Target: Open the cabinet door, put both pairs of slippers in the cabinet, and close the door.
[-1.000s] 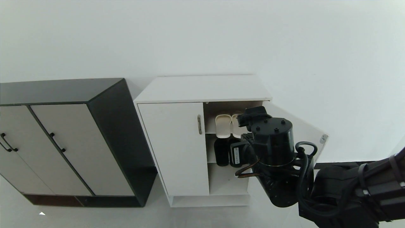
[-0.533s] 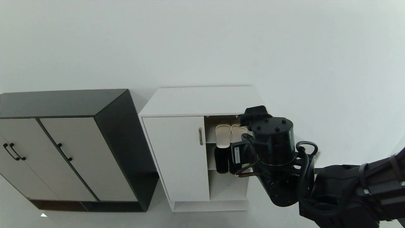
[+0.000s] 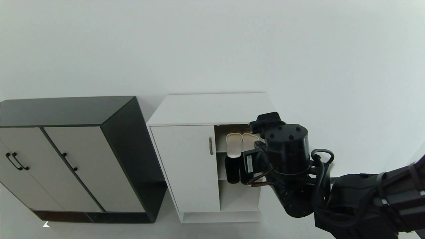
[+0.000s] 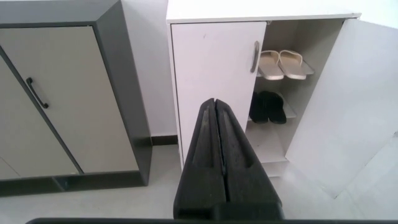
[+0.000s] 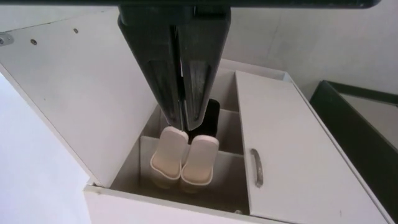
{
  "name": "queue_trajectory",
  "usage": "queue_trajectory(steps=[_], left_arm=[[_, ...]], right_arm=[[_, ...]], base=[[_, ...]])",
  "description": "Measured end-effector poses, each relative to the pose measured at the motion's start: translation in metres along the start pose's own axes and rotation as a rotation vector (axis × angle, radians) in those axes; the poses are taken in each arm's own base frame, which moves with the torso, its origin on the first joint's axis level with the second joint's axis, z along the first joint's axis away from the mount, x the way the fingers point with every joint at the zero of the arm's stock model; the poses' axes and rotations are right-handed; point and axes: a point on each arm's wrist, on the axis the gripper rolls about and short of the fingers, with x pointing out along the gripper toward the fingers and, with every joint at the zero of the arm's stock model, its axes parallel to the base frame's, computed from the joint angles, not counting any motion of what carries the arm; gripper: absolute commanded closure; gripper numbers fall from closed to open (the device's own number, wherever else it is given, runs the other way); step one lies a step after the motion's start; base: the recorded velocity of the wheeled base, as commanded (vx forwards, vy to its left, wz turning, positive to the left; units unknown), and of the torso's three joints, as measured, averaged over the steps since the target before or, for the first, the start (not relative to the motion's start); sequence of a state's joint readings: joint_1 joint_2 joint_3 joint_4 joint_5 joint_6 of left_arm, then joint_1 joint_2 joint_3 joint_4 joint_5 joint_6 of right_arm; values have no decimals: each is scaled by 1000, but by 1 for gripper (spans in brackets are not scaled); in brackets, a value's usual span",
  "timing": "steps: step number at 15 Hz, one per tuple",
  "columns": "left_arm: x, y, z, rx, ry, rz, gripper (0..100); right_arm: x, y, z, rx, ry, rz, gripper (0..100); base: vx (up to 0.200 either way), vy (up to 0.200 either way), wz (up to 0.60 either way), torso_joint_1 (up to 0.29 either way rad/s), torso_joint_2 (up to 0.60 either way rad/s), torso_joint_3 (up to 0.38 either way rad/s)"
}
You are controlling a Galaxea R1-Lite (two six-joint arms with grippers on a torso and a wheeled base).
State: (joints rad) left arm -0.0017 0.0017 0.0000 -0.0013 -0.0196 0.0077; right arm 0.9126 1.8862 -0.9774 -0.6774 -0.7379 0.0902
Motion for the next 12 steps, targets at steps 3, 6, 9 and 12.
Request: queue_trajectory(steps=[3,6,9,12], left_arm=[[0,0,0,0,1,-1,100],[0,0,0,0,0,0,100],[0,0,0,1,0,1,100],[0,0,0,0,0,1,100]], right_arm=[[0,-1,-1,-4,3,-1,100],[5,-6,0,0,5,-14,100],[21,-25,5,19,5,13,100],[50,-59,32,85,-49,-9,100]], base=[[0,0,-600,4,4,1],[0,0,-200,4,1,-1],[0,0,0,0,0,0],[0,0,0,0,0,0]])
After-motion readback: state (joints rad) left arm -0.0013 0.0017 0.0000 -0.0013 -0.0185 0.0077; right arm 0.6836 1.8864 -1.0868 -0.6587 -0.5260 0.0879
